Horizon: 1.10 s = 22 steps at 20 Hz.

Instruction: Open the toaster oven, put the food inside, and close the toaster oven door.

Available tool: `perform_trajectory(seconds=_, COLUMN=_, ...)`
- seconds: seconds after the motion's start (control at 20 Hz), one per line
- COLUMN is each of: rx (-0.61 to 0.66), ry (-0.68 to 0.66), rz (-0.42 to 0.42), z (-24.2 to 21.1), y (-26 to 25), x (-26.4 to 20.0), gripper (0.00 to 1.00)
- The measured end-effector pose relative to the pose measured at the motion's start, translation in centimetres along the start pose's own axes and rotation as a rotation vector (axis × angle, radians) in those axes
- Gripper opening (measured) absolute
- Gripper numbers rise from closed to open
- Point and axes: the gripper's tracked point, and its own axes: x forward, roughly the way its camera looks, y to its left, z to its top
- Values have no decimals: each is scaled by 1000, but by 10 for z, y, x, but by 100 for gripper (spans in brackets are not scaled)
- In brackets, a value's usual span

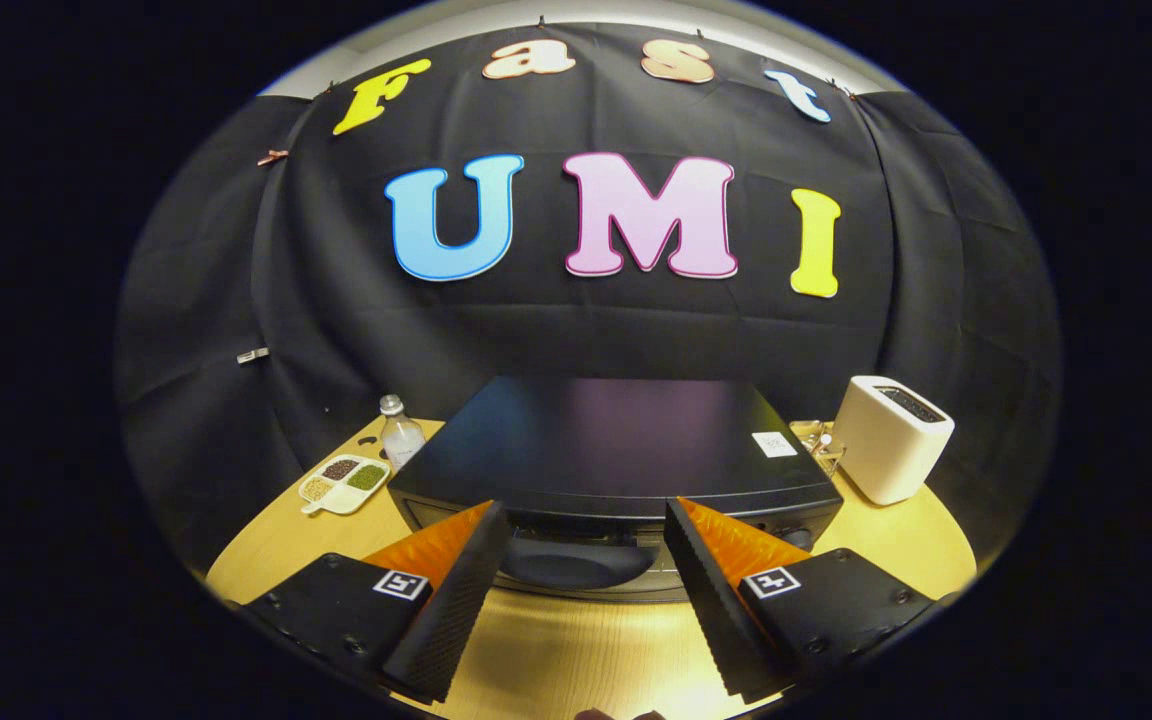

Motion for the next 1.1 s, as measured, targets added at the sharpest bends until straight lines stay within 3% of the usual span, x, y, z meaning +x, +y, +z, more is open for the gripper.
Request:
perform_trajectory(seconds=0.15, rx=6, ry=56, rz=-22, z=-17, y=1, x=17, gripper=98)
perform_trajectory(seconds=0.2, rx=1, ry=15, rz=-29, z=-10, y=3, x=15, gripper=98)
perform_trajectory(seconds=1.1, rx=2, ry=58, rz=34, z=-29, y=15, x=-1, gripper=98)
